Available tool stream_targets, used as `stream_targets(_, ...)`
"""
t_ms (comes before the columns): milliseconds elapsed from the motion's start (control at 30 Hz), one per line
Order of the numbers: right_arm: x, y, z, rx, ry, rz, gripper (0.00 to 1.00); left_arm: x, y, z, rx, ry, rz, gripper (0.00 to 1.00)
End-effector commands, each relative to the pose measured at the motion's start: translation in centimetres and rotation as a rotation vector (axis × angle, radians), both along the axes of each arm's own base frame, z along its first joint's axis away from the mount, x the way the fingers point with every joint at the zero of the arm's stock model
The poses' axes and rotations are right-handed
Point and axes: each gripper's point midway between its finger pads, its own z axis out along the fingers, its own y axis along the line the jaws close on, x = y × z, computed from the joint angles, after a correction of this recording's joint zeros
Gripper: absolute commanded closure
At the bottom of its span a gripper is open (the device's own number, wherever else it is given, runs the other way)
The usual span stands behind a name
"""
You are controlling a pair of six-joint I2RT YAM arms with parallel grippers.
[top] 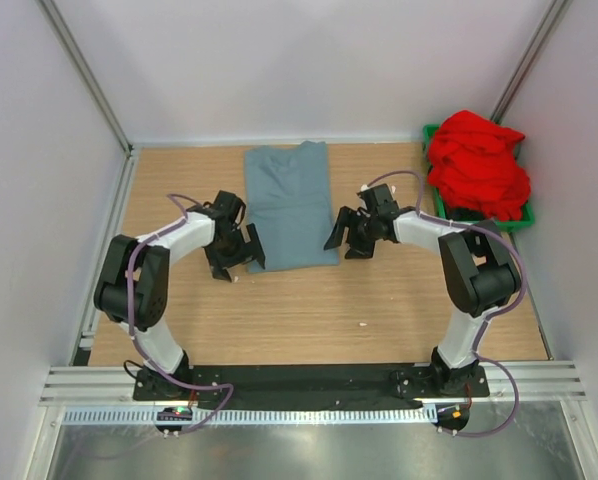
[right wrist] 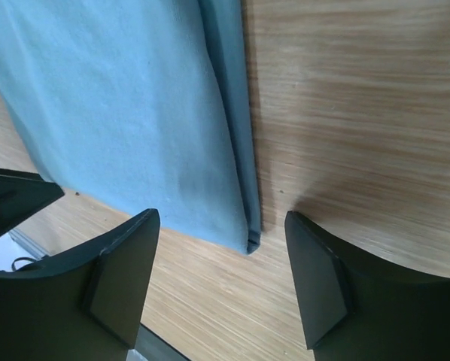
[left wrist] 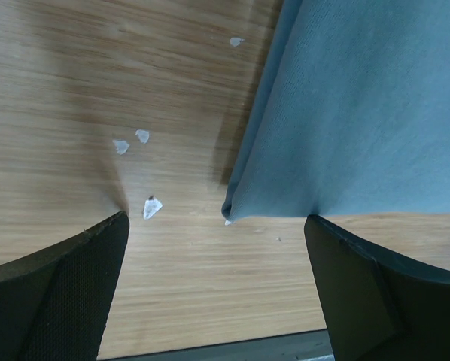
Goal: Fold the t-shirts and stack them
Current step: Fold the tshirt
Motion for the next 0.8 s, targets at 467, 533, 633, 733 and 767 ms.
stream_targets(467, -3.0, 0.2, -2.8, -0.019, 0.054, 0.01, 0.69, 1.1, -1.9, -1.5, -0.098, -0.127, 0.026, 0.42)
stream_targets(533, -3.0, 0.3, -2.9, -0.02, 0.054, 0.012, 0.73, 1.4, -2.1, -1.5, -0.093, -0.134, 0.025, 0.54)
stream_targets(633, -3.1, 0.2, -3.0, -0.023, 0.057, 0.014, 0.8, 1.5, -2.4, -1.7, -0.088, -0.132, 0.018, 0.85)
stream_targets(733, -3.2, 0.1, -3.0, -0.025, 0.055, 0.011, 0.89, 1.5, -2.6, -1.8, -0.086, -0.132, 0.014, 1.0)
stream_targets(767, -3.3, 0.0, -3.0, -0.026, 0.058, 0.01, 0.92, 1.4, -2.7, -1.8, -0.082, -0.134, 0.013, 1.0)
